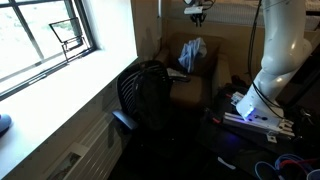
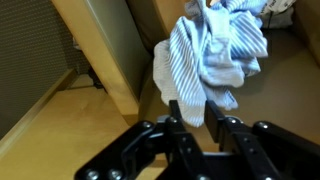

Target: Remove the grey cloth from the backrest of the chair and put it on the brown sofa

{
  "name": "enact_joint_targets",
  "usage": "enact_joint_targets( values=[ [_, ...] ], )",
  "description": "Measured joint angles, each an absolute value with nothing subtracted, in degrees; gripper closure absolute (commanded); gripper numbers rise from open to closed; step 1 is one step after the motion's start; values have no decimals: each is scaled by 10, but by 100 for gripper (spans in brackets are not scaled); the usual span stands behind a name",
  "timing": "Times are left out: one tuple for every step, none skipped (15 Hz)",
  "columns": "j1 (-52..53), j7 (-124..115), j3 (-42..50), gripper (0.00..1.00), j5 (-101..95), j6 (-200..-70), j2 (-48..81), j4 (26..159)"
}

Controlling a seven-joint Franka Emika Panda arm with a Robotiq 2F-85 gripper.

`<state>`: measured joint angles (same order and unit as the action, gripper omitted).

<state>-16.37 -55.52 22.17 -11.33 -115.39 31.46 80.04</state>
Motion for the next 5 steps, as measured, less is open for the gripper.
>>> enact_joint_targets(
  values=[
    [-164,-555,222,65,-114,-1154,314,800],
    [-164,-556,223,65,-114,-1154,316,801],
    [-164,-556,224,65,-114,-1154,319,801],
    [-164,-556,225,65,-114,-1154,320,801],
    [-164,-556,225,65,-114,-1154,321,801]
  ],
)
